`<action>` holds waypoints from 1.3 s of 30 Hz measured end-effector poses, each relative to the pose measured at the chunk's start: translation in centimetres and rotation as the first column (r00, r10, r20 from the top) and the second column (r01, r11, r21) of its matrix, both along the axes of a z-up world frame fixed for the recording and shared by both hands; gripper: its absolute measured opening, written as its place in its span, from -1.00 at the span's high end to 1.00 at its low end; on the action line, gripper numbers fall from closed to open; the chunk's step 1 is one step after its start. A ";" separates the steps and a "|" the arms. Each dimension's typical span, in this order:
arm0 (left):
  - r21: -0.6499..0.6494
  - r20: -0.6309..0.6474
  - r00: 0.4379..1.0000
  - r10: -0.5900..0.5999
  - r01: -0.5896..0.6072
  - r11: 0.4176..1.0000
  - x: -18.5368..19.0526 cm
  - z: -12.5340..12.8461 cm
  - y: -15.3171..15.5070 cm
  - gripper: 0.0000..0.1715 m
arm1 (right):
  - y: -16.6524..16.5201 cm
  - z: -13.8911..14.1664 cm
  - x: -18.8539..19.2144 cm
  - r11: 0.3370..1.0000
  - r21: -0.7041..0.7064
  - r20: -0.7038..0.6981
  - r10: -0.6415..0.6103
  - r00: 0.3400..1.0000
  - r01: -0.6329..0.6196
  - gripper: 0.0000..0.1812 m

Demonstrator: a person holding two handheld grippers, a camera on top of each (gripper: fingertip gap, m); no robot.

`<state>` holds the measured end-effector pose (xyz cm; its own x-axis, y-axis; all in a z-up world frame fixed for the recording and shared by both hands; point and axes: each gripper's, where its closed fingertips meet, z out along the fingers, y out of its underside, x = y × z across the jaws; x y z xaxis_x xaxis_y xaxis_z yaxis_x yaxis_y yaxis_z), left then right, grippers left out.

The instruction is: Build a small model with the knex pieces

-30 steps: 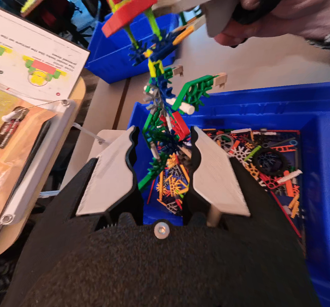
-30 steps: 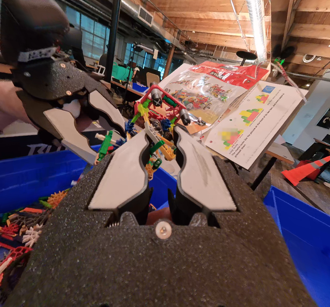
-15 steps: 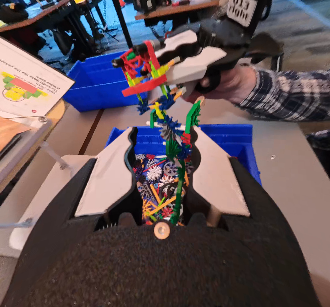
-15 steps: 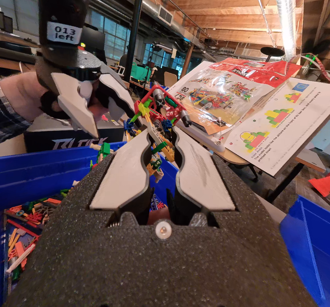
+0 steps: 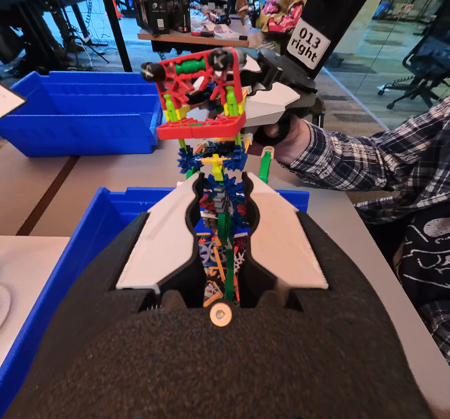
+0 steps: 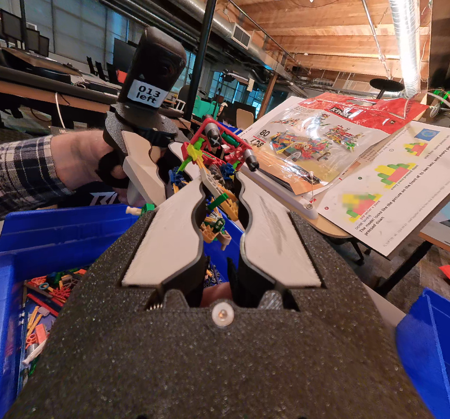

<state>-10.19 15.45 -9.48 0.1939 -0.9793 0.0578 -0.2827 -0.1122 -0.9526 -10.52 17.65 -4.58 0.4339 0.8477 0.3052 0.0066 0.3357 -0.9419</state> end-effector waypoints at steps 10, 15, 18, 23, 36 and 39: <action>0.036 0.021 1.000 0.000 0.000 0.999 0.2 0.8 -0.1 0.70 | 0.1 0.2 0.7 1.000 -0.006 -0.012 0.015 1.000 -0.016 0.78; 0.045 0.039 0.999 0.022 -0.024 0.999 -0.2 1.3 0.3 0.70 | 0.0 0.4 0.8 1.000 -0.004 -0.018 0.014 1.000 -0.014 0.58; 0.048 0.049 0.998 0.047 -0.050 0.998 -0.8 1.5 0.7 0.70 | 0.3 0.6 1.1 1.000 -0.018 -0.030 -0.004 1.000 0.004 0.49; 0.045 0.152 0.985 0.080 -0.088 0.995 -2.1 3.5 1.3 0.71 | 0.8 1.0 1.9 0.999 -0.050 -0.074 -0.009 0.997 0.005 0.49; 0.061 0.406 0.910 0.085 -0.120 0.991 -4.4 9.2 0.6 0.77 | -0.6 -2.8 -1.1 0.945 -0.258 0.008 0.209 0.978 -0.200 0.23; 0.074 0.392 0.915 0.092 -0.131 0.989 -3.7 9.0 0.7 0.77 | -1.0 -4.0 -2.2 0.935 -0.286 0.056 0.235 0.970 -0.210 0.11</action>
<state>-13.90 16.12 -0.43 0.2840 -0.9572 0.0563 0.1185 -0.0232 -0.9927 -12.68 16.63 -8.58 0.2068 0.9756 0.0739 0.0483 0.0652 -0.9967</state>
